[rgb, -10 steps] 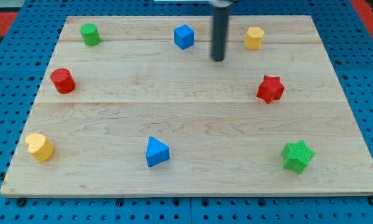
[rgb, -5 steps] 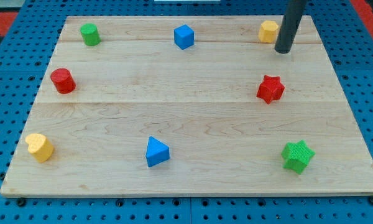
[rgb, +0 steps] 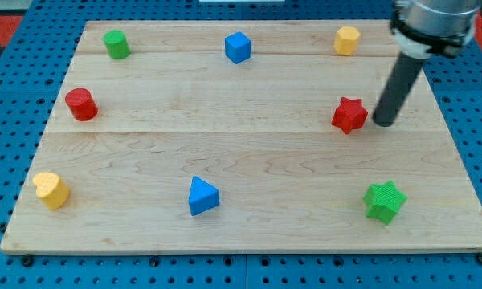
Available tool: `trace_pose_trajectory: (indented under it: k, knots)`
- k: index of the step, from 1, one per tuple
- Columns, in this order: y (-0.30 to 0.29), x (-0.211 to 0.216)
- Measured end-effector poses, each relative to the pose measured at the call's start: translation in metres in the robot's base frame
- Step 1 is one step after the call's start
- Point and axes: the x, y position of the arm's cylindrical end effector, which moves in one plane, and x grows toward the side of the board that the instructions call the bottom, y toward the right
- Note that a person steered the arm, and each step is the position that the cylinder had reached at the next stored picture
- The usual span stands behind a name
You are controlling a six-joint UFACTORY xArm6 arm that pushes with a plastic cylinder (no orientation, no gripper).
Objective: Place the yellow hexagon and red star in a diagonal line
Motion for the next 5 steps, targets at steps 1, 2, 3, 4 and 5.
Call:
trace_pose_trajectory:
  k: [1, 2, 3, 4, 5]
  knots:
    - [-0.068, 0.0]
    - [-0.103, -0.009]
    - [-0.088, -0.036]
    - [-0.088, -0.053]
    - [-0.087, -0.06]
